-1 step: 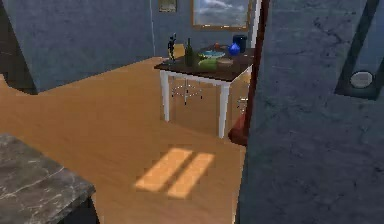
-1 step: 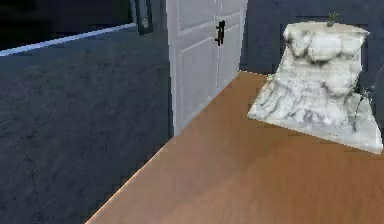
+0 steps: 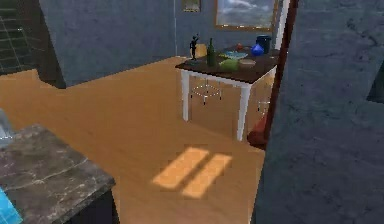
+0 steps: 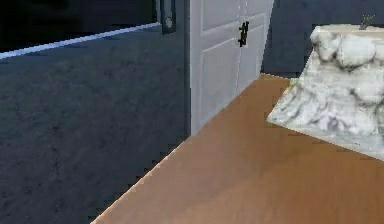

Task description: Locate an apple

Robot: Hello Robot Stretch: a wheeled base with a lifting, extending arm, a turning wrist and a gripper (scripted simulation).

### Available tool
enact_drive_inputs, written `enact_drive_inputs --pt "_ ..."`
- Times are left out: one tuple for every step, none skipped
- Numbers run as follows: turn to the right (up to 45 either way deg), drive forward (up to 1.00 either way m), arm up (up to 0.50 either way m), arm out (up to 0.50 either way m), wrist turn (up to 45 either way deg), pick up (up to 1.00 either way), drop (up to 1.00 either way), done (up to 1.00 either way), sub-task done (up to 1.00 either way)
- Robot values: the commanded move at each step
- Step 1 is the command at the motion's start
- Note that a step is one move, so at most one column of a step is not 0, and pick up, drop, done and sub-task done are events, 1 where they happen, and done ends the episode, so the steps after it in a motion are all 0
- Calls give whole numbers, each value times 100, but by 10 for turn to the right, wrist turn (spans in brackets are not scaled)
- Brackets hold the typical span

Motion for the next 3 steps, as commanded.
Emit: enact_drive_inputs --pt "0 50 0 0 0 0 0 0 0" --pt "-120 0 0 0 0 0 0 0 0" --pt "0 20 0 0 0 0 0 0 0"
